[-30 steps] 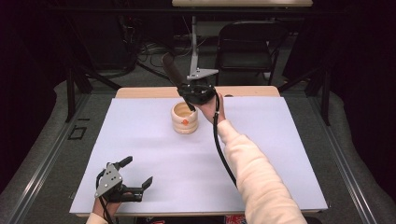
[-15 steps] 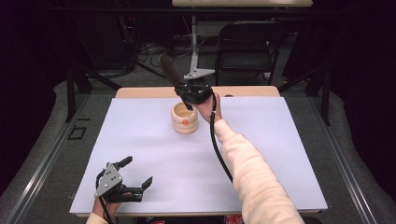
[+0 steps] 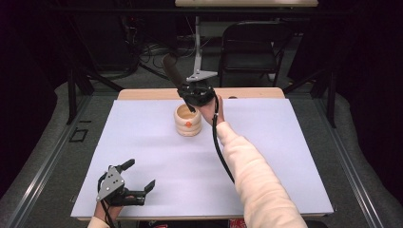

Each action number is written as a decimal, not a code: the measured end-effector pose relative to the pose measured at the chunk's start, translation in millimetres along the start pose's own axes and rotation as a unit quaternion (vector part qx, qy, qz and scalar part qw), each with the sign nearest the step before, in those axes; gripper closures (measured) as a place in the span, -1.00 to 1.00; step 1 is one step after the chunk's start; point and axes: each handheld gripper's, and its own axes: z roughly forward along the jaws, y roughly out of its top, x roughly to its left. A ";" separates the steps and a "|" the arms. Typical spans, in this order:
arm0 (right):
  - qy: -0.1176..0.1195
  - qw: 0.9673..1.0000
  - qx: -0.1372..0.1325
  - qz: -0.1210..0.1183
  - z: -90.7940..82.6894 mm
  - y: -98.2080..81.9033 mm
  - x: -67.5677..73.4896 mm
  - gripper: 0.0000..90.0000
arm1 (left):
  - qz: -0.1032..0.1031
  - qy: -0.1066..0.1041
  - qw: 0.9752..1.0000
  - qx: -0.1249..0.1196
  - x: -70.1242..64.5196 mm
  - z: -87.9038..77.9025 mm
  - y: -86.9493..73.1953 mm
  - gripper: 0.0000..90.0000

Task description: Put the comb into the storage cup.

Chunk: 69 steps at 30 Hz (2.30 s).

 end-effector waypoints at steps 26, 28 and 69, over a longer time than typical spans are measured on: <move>0.005 1.000 0.002 0.000 13.9 -7.2 5.5 0.60 | 0.000 0.000 1.000 0.000 0.0 -0.4 0.1 -0.99; 0.006 1.000 0.001 -0.001 15.0 -8.5 5.4 0.60 | -0.001 0.001 1.000 0.000 0.0 -0.5 0.1 -0.99; 0.010 1.000 0.028 0.000 30.2 -40.0 5.3 0.60 | 0.000 0.001 1.000 0.001 -0.5 -0.1 0.1 -0.99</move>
